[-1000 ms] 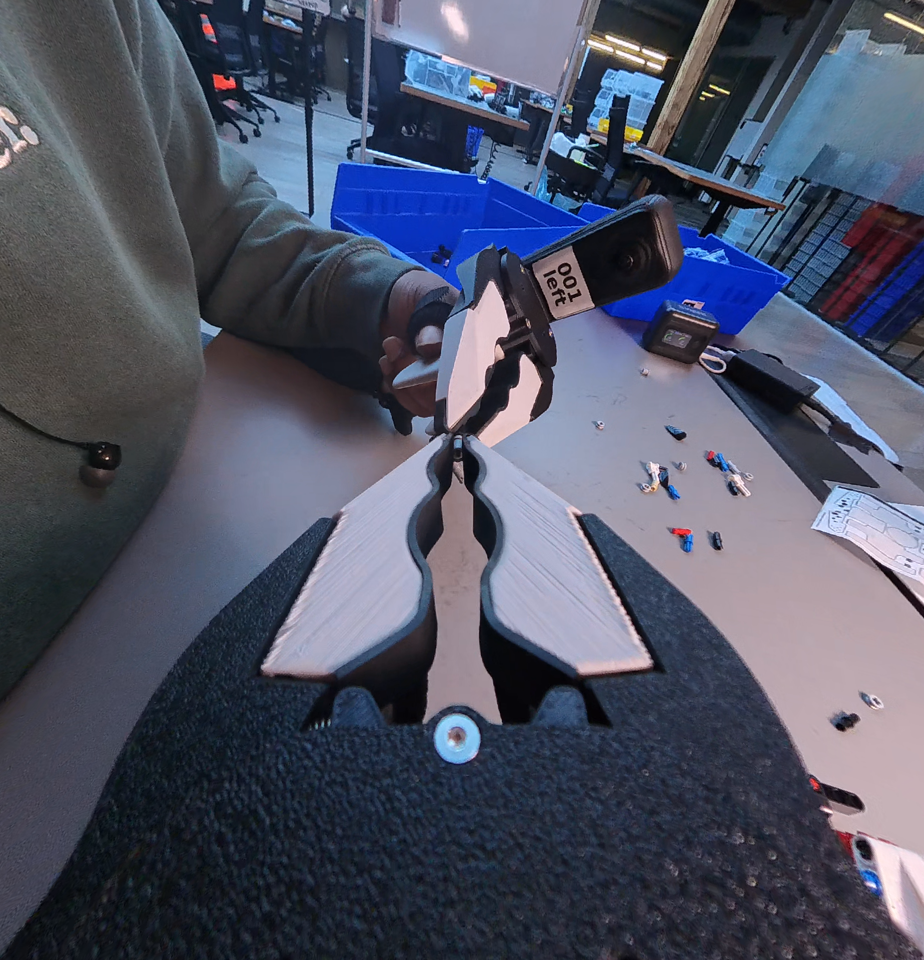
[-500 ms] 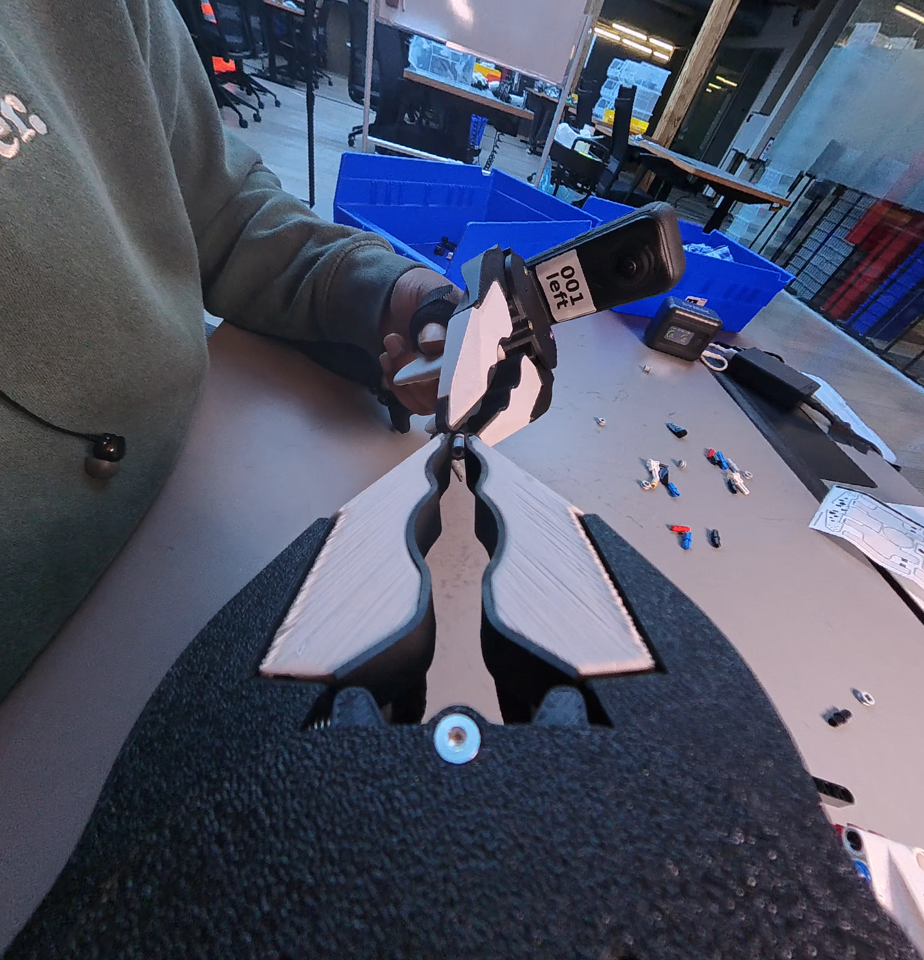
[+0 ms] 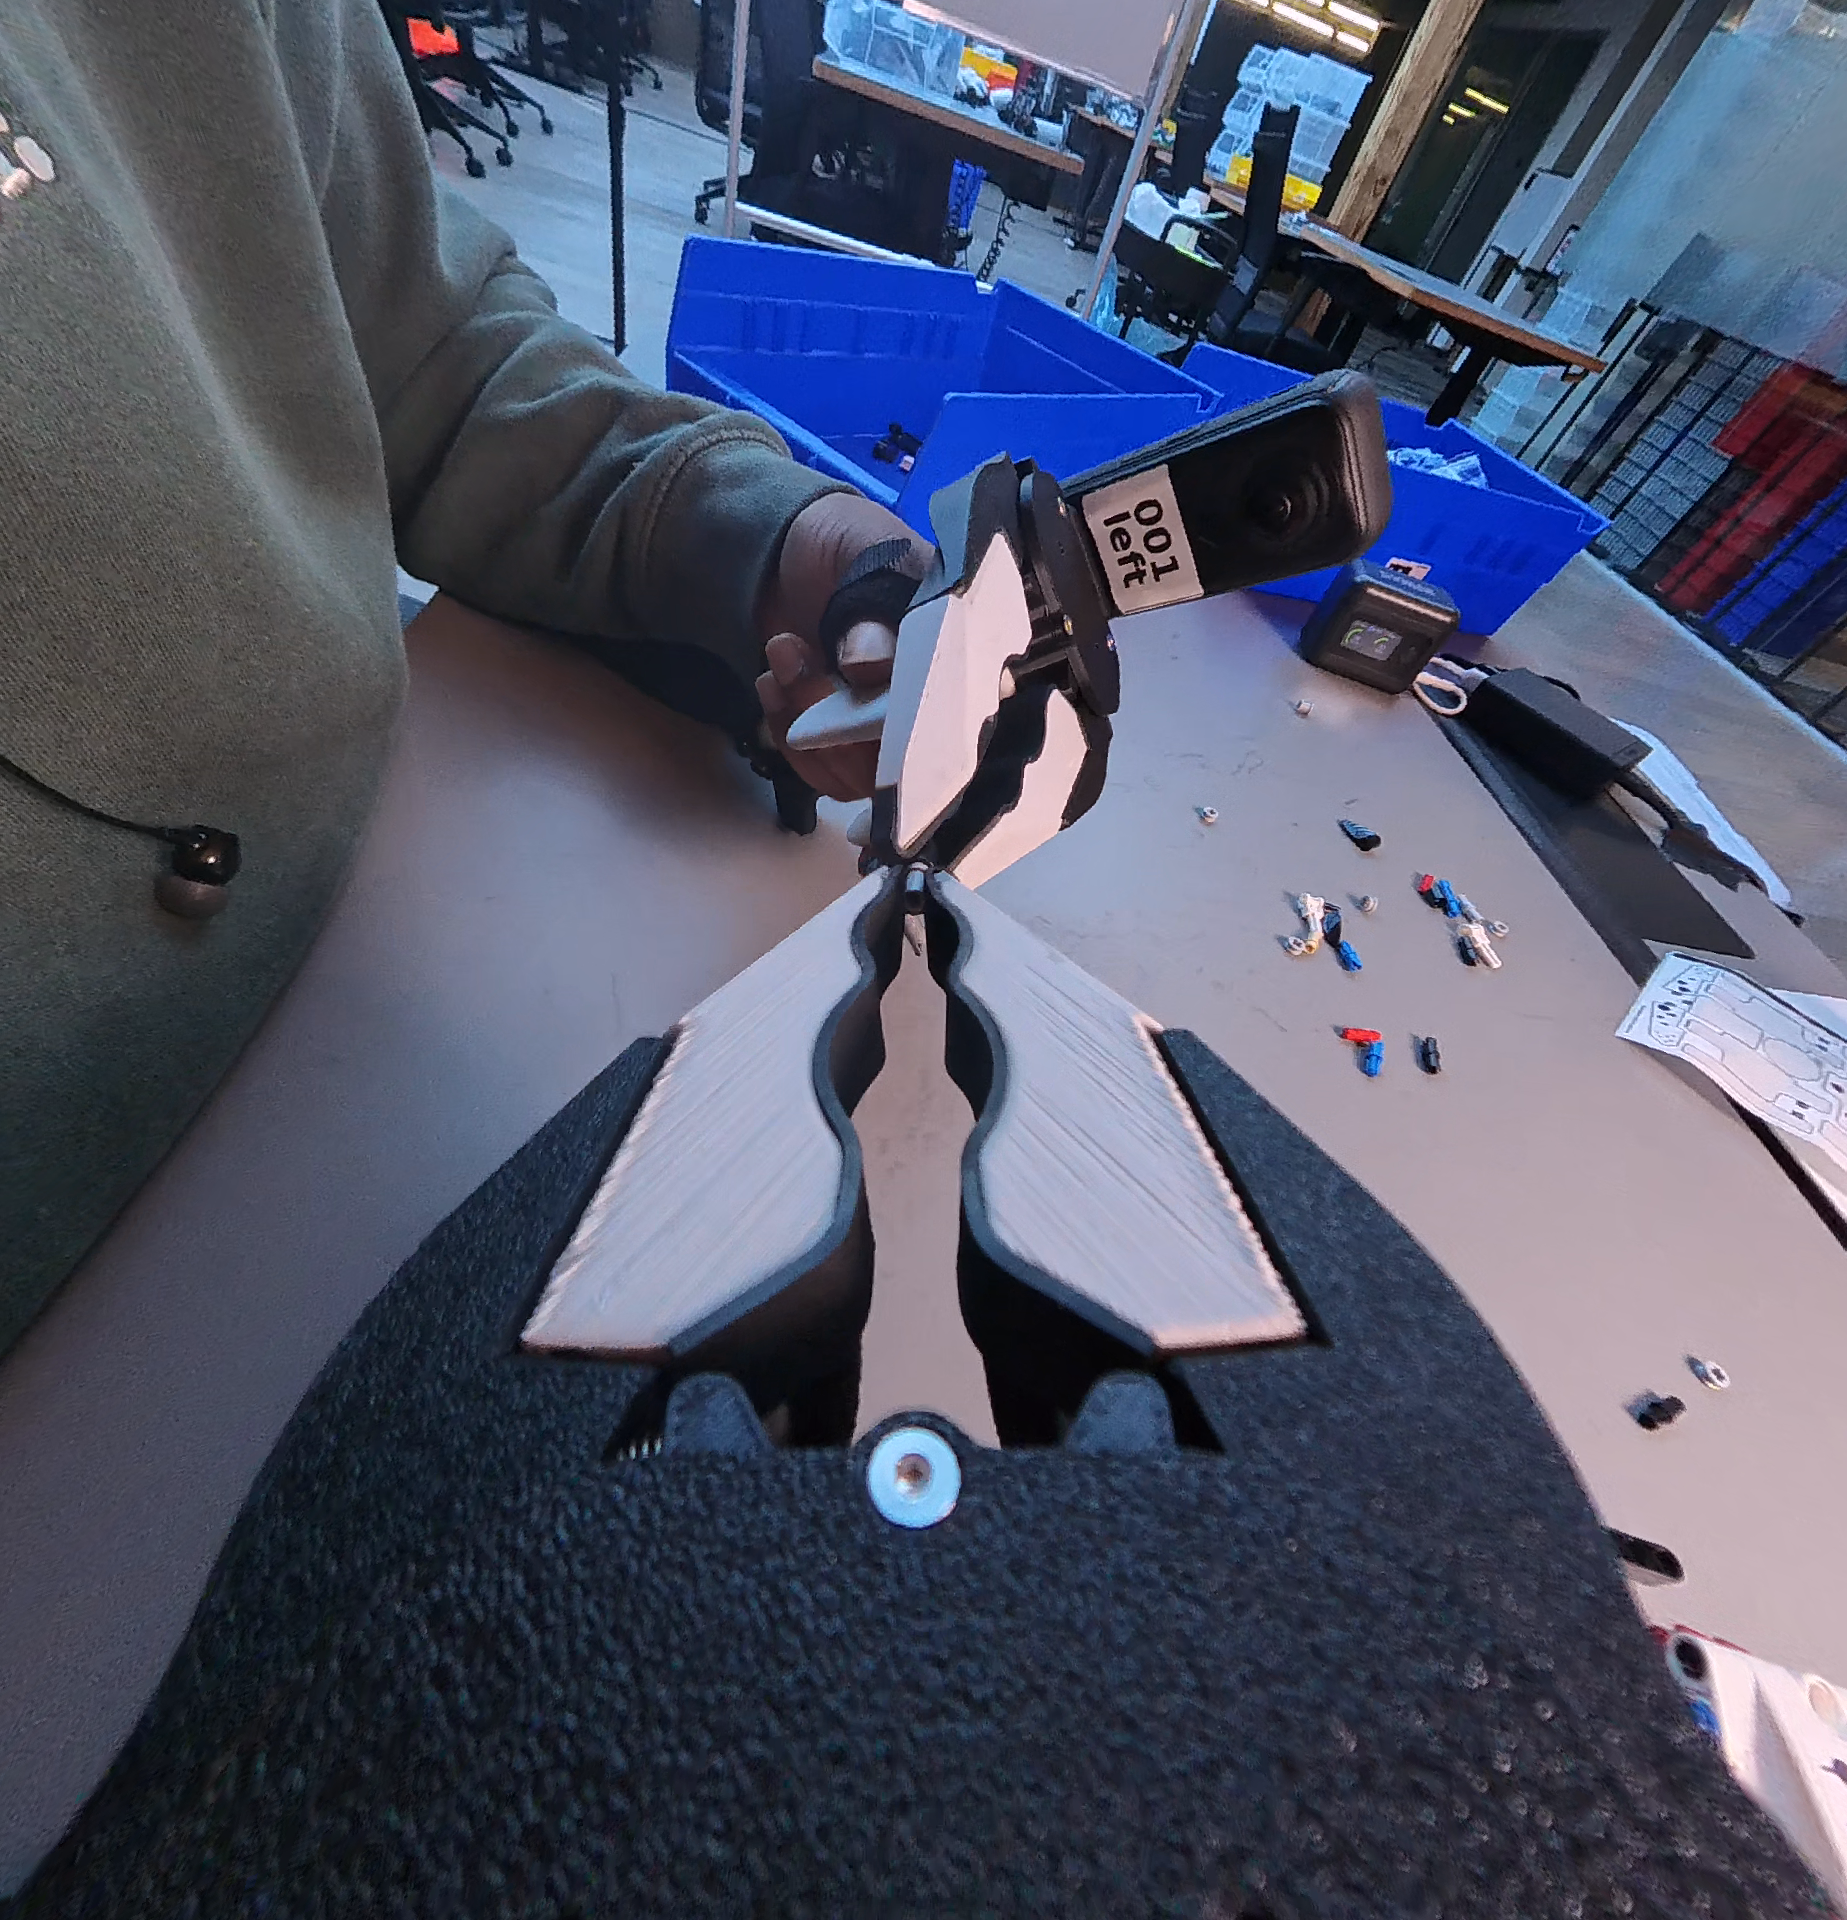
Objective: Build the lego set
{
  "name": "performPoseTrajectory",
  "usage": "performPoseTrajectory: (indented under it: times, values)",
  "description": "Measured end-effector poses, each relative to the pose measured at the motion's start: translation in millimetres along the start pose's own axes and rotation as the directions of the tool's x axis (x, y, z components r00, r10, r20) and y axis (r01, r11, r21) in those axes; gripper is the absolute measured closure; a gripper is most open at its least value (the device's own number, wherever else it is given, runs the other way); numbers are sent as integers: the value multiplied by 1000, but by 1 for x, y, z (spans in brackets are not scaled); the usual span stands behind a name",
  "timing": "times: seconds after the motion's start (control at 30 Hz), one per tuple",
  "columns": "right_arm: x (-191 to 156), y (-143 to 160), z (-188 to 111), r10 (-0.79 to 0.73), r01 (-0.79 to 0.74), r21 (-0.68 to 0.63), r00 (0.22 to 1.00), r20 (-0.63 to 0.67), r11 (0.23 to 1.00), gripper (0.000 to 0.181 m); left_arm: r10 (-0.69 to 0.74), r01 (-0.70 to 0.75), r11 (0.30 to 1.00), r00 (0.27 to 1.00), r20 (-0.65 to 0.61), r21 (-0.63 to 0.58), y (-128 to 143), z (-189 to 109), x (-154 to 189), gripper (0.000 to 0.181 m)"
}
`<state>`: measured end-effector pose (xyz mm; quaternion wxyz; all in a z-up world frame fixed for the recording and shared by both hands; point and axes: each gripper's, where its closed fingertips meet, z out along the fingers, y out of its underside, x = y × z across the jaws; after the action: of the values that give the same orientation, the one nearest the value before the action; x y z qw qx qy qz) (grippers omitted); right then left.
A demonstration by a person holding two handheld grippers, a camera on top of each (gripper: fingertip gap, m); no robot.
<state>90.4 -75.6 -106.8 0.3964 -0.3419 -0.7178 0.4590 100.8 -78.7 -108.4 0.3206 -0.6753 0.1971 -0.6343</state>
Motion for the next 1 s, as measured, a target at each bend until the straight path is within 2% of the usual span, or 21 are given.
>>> performPoseTrajectory:
  times: [0.2,0.4,0.6,0.77,1.0]
  values:
    - [-4,7,2,-4,4,-33,1000,21,999,179,-14,15,999,1000,25,-39,7,2,-5,175]
    - [1,10,3,1,-1,-33,1000,-3,999,179,-8,10,1000,999,51,-27,4,1,-9,175]
    - [14,3,0,-40,42,17,995,-96,999,178,118,-124,991,986,114,42,-14,-9,-9,171]
    - [26,-6,-6,-60,73,66,983,-174,995,178,170,-188,977,972,163,98,-28,-24,-9,169]
    - [27,-11,-6,-112,133,87,969,-218,987,178,237,-252,962,962,136,105,-29,-18,2,168]
